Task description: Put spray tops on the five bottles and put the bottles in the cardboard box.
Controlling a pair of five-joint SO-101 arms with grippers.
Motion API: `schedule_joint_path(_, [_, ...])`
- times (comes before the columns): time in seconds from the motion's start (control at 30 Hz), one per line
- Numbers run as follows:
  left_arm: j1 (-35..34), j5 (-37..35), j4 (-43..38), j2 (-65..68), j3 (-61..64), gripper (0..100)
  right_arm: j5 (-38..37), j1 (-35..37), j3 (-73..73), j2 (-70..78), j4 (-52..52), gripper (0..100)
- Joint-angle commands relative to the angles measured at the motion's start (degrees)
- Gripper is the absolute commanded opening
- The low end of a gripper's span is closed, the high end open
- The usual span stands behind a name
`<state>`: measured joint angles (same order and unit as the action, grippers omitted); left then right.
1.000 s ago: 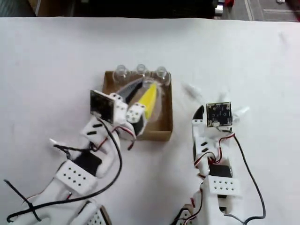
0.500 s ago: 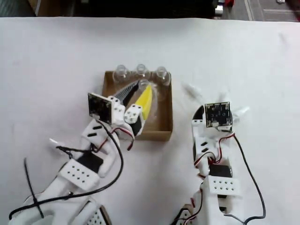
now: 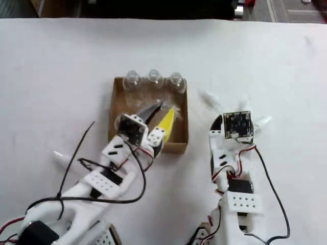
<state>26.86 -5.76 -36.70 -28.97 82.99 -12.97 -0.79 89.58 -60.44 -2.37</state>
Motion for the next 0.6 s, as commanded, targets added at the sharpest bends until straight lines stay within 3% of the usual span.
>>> schedule_joint_path(0.0, [-0.04,-1.58,-0.79,3.74,-3.87,2,-0.79,0.31,-0.18,-0.31,1.27,22.6])
schedule_joint_path(0.57, [0.40,-1.49,-1.32,8.48,-4.48,2,-0.79,0.31,-0.18,-0.31,1.27,22.6])
